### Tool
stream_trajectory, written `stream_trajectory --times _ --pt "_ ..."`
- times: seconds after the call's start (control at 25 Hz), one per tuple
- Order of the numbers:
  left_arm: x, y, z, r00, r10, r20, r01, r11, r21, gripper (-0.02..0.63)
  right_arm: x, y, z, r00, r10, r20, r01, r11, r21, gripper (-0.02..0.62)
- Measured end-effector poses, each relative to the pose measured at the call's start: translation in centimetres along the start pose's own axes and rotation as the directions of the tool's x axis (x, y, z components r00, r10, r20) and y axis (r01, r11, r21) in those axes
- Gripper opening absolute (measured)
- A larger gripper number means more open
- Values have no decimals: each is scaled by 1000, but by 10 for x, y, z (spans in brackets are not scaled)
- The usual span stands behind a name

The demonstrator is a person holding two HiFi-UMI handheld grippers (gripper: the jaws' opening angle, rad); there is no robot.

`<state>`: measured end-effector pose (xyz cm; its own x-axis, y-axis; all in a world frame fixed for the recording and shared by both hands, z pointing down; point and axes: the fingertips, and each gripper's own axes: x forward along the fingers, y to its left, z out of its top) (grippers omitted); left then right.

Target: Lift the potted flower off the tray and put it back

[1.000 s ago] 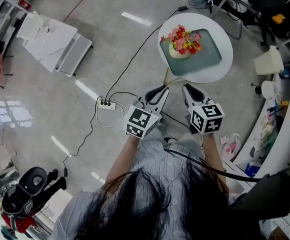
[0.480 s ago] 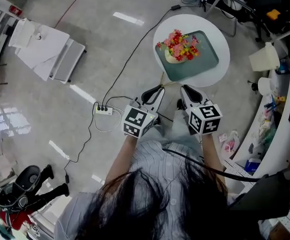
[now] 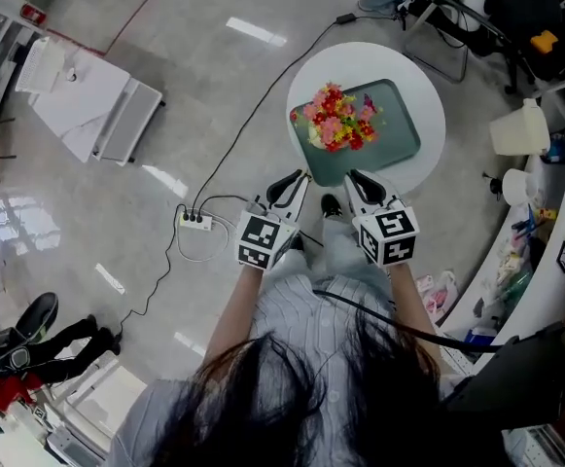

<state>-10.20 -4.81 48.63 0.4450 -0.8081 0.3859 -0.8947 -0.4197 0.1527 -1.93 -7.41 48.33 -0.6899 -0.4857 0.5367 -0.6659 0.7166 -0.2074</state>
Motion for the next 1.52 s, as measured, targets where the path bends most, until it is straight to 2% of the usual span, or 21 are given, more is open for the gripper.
stream_trajectory --times 0.12,0.36,0.48,0.56,0.72,0.92,1.0,1.08,1.16,1.28,1.4,1.52 --pt "22 4 -8 999 19 -47 -18 999 32 21 14 -18 0 999 26 -19 -26 1000 -3 57" --pt "54 12 -36 991 54 -119 -56 998 -7 21 36 -49 -23 995 52 -84 -53 999 -1 57" --pt "67 24 -44 989 82 -122 -90 994 -63 22 47 -63 -31 995 42 -87 -47 997 -58 57" --pt "75 30 -51 987 91 -133 -102 992 -74 22 55 -69 -37 994 48 -98 -59 992 -113 57" --pt "93 38 -64 984 70 -163 -79 995 -52 23 71 -80 -49 985 95 -141 -120 976 -182 58" --pt "106 48 -82 975 51 -217 -54 998 -9 26 89 -95 -61 972 130 -197 -166 970 -176 58" --pt "107 47 -86 970 37 -239 -37 999 4 50 91 -97 -63 970 148 -195 -179 972 -154 60" --pt "110 46 -91 965 7 -261 -5 1000 11 157 94 -97 -64 968 177 -179 -200 972 -124 61" --pt "114 47 -99 959 -16 -282 23 999 24 173 100 -98 -64 963 202 -177 -223 969 -107 65" --pt "122 51 -109 948 -38 -316 58 997 54 178 110 -101 -69 952 228 -206 -258 957 -131 143" --pt "129 55 -115 937 -48 -345 82 993 83 186 118 -106 -77 942 230 -242 -278 942 -186 180" --pt "132 59 -122 919 -59 -389 113 987 116 226 126 -110 -82 942 213 -261 -275 934 -230 239"
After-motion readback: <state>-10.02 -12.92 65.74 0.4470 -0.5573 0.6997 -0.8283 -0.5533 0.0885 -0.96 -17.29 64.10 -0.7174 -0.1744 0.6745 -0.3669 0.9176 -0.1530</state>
